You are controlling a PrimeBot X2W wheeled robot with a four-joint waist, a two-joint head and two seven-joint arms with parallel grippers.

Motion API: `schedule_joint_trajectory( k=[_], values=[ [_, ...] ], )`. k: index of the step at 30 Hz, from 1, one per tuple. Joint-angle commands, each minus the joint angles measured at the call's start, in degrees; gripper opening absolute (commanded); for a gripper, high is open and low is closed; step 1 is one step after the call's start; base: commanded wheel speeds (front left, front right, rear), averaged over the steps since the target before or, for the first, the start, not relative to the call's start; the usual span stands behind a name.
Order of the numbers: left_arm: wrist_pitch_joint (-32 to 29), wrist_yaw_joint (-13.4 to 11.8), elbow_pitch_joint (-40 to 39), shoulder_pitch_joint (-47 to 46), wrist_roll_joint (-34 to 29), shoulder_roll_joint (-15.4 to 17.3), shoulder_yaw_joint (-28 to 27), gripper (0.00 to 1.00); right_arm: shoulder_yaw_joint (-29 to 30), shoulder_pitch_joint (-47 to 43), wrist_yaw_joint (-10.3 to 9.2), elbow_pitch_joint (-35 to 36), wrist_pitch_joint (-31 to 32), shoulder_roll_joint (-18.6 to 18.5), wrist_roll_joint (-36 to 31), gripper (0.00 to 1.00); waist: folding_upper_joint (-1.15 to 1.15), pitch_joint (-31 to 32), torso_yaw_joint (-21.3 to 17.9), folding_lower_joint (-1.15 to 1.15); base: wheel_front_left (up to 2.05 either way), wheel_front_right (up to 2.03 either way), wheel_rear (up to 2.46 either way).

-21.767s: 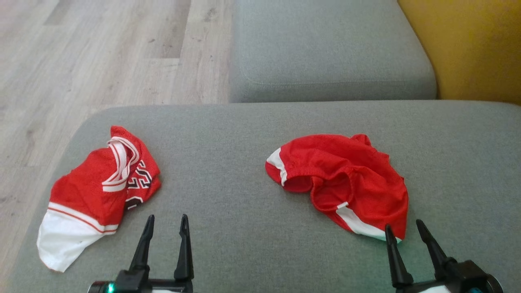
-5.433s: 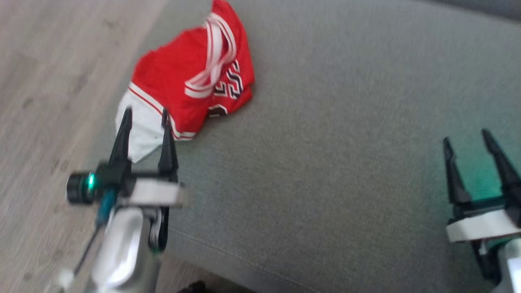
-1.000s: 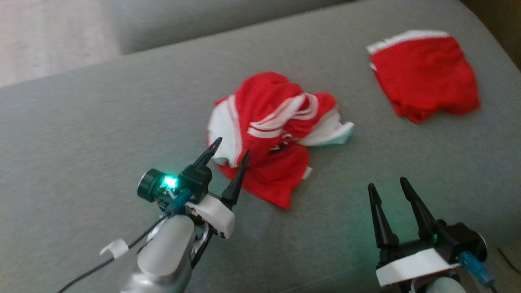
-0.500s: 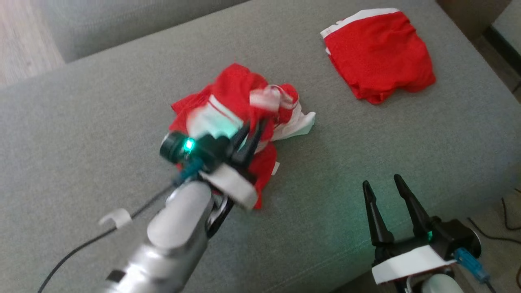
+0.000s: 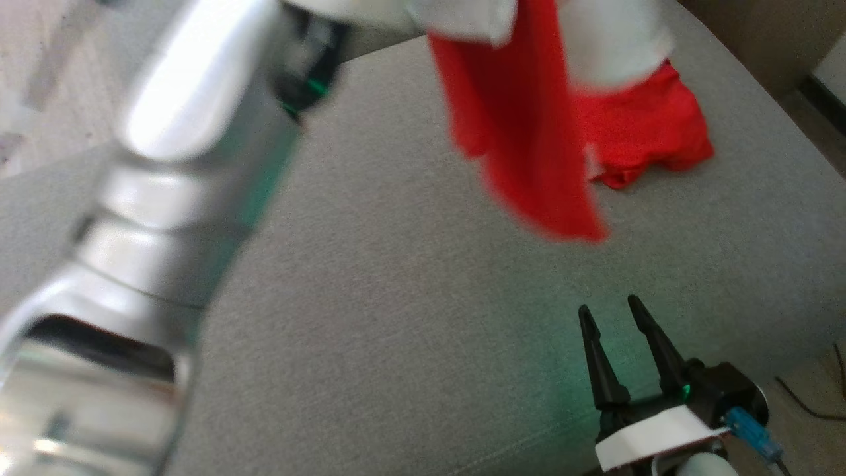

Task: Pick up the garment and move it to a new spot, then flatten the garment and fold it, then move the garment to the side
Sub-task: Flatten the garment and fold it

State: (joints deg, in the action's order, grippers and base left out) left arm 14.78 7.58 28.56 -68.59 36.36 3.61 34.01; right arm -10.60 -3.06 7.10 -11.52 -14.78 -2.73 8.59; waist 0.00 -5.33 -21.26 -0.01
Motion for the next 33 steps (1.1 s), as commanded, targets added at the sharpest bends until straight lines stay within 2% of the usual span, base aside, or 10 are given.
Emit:
schedule_joint_trajectory(
  k=[1,5,8,9,17,18,19,22,26,33],
  values=[
    [0.22,-0.1,0.0,-0.69,0.73,5.01,-3.14,0.0,-1.54,0.27,0.39,1.1,-0.22,-0.36,0.27,1.0,0.0,0.61,1.37,0.01,0.0,0.0,0.0],
    [0.22,-0.09,3.65,6.68,2.46,10.32,-4.54,0.0,-0.64,-0.46,0.39,0.81,-0.22,-0.46,0.39,1.0,0.0,0.82,4.14,0.01,0.0,0.0,0.0],
    [0.22,-0.09,6.72,16.89,4.98,12.39,-4.74,0.0,0.29,-0.86,0.39,0.85,-0.22,-0.8,0.13,1.0,0.0,0.49,6.63,0.01,0.0,0.0,0.0],
    [0.22,-0.09,6.72,16.89,4.98,12.39,-4.74,0.0,0.29,-0.86,0.39,0.85,-0.22,-0.8,0.13,1.0,0.0,0.49,6.63,0.01,0.0,0.0,0.0],
    [0.22,-0.1,11.95,43.47,7.99,10.86,-6.83,0.0,2.38,-1.09,0.39,1.56,-0.22,-1.49,-0.6,1.0,0.0,-1.09,13.3,0.01,0.0,0.0,0.0],
    [0.22,-0.1,12.13,45.48,7.91,10.41,-6.54,0.28,2.46,-1.08,0.39,1.58,-0.22,-1.62,-0.63,1.0,0.0,-1.17,14.16,0.01,0.0,0.0,0.0],
    [0.22,-0.1,12.06,46.86,7.67,10.27,-5.74,1.0,2.55,-1.05,0.39,1.58,-0.22,-1.7,-0.62,1.0,0.0,-1.21,14.92,0.01,0.0,0.0,0.0],
    [0.22,-0.09,9.75,47.54,5.78,11.71,-4.0,1.0,2.74,-0.89,0.39,1.77,-0.22,-1.87,-0.59,1.0,0.0,-1.42,17.05,0.01,0.0,0.0,0.0],
    [-0.62,-0.09,4.73,42.79,1.42,16.1,-2.41,1.0,1.97,-0.1,0.39,1.87,-0.22,-2.08,-0.66,1.0,0.0,-2.2,18.14,0.01,0.0,0.0,0.0],
    [-10.75,-0.09,-6.2,27.21,-2.0,21.18,2.12,1.0,-0.09,2.44,0.39,1.9,-0.22,-2.18,-0.43,1.0,0.0,-6.1,15.84,0.01,0.0,0.0,0.0]
  ],
)
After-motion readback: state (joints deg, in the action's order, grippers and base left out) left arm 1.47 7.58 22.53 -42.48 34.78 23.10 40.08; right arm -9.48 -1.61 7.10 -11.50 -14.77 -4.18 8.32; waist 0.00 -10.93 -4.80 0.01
